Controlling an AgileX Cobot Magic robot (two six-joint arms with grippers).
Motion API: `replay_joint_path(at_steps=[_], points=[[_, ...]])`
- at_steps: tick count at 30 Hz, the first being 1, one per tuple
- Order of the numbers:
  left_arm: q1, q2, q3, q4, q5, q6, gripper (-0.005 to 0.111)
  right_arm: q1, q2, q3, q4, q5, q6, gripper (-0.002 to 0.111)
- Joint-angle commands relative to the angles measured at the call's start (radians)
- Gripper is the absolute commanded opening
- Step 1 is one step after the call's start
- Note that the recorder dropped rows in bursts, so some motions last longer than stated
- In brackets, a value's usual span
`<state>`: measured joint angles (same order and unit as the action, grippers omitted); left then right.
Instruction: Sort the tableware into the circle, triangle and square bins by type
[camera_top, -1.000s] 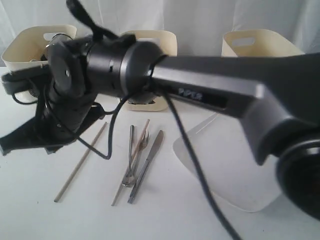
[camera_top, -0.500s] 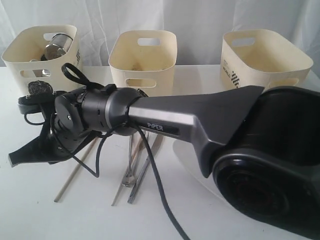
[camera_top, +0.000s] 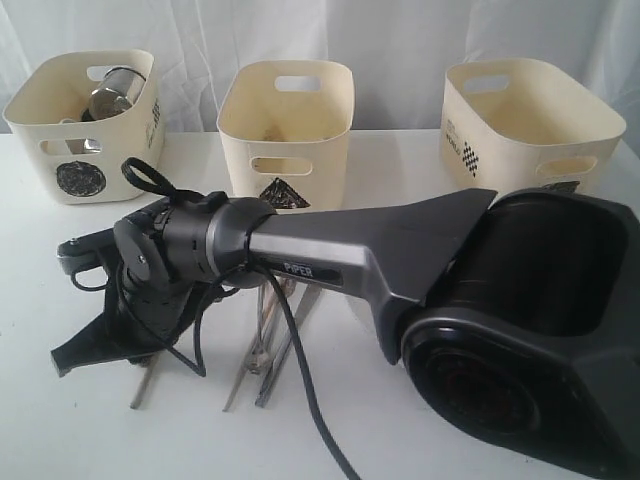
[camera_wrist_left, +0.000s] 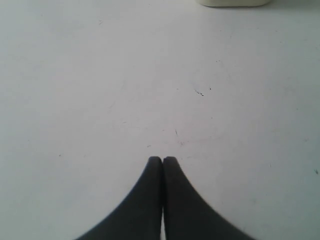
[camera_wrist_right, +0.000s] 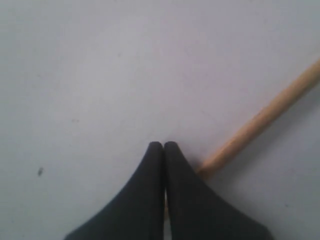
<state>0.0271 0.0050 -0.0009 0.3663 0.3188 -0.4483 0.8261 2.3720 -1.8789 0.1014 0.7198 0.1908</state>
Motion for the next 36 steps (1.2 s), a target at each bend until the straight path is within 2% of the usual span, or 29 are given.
replay_joint_path(at_steps=[1, 8, 12, 13, 14, 15, 16, 18, 19, 22, 28, 36], points=[[0.001, -0.005, 0.001, 0.001, 0.014, 0.001, 0.001, -0.004, -0.002, 0.002, -0.109, 0.133, 0.032, 0.0], [-0.019, -0.005, 0.001, 0.001, 0.014, 0.0, 0.001, -0.009, -0.039, -0.046, -0.121, 0.179, 0.044, 0.0], [-0.019, -0.005, 0.001, 0.001, 0.014, 0.0, 0.001, -0.012, -0.082, -0.079, -0.186, 0.138, 0.044, 0.002], [-0.019, -0.005, 0.001, 0.001, 0.014, 0.0, 0.001, -0.02, -0.084, -0.09, -0.22, 0.149, 0.044, 0.009], [-0.019, -0.005, 0.001, 0.001, 0.014, 0.0, 0.001, -0.029, -0.079, -0.09, -0.222, 0.159, 0.049, 0.022], [-0.019, -0.005, 0.001, 0.001, 0.014, 0.0, 0.001, -0.035, -0.075, -0.09, -0.225, 0.159, 0.049, 0.03], [-0.019, -0.005, 0.001, 0.001, 0.014, 0.0, 0.001, -0.038, -0.059, -0.088, -0.235, 0.138, 0.049, 0.045], [-0.03, -0.005, 0.001, 0.001, 0.014, 0.0, 0.001, -0.042, -0.034, -0.088, -0.229, 0.064, 0.049, 0.065], [-0.035, -0.005, 0.001, 0.001, 0.014, 0.0, 0.001, -0.042, -0.025, -0.088, -0.226, 0.039, 0.053, 0.067], [-0.039, -0.005, 0.001, 0.001, 0.014, 0.0, 0.001, -0.042, -0.01, -0.088, -0.231, 0.075, 0.122, 0.062], [-0.039, -0.005, 0.001, 0.001, 0.014, 0.0, 0.001, -0.042, 0.029, -0.088, -0.238, 0.196, 0.133, 0.057], [-0.039, -0.005, 0.001, 0.001, 0.014, 0.0, 0.001, -0.042, 0.063, -0.088, -0.237, 0.249, 0.133, 0.029]])
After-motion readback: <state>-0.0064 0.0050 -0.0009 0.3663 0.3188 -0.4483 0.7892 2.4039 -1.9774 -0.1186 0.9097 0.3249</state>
